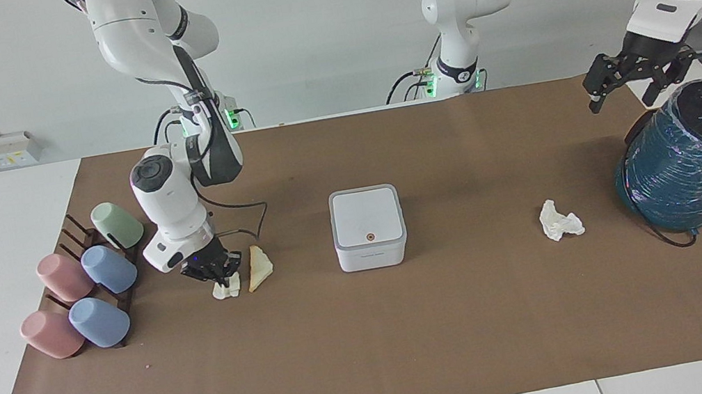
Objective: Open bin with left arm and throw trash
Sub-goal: 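Close the right gripper on the crumpled white paper and lift it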
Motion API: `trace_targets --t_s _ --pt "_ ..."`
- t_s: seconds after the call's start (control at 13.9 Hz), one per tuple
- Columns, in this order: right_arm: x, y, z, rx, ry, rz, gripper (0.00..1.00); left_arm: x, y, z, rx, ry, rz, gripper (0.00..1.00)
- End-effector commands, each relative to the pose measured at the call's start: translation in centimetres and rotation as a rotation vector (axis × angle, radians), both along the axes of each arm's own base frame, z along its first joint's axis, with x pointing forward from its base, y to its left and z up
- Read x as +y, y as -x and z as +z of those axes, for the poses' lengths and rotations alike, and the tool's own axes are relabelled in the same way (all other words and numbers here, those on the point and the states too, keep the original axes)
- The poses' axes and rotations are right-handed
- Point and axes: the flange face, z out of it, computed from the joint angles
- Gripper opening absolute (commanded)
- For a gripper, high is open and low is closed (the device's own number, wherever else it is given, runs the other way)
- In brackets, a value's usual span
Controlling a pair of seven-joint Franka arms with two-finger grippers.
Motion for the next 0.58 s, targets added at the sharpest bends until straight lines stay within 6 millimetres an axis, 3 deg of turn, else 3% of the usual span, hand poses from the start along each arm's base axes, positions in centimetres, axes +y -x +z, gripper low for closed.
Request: trace_targets --t_s 0.0,0.22,0.5 --pt "0.1 -0.1 0.0 -0.010 -0.016 -0.024 0.00 0.1 0.6 0.1 0.006 -0.002 -0.002 1.00" --pt "0.4 -0.5 3.0 -0.007 -0.026 -0.036 0.00 0.1 0.6 0.1 0.006 -0.003 -0.004 1.00" --pt "-0.7 0.3 10.4 0.030 -0.039 -0.055 0.00 0.1 0.6 0.1 0.006 -0.002 -0.002 1.00"
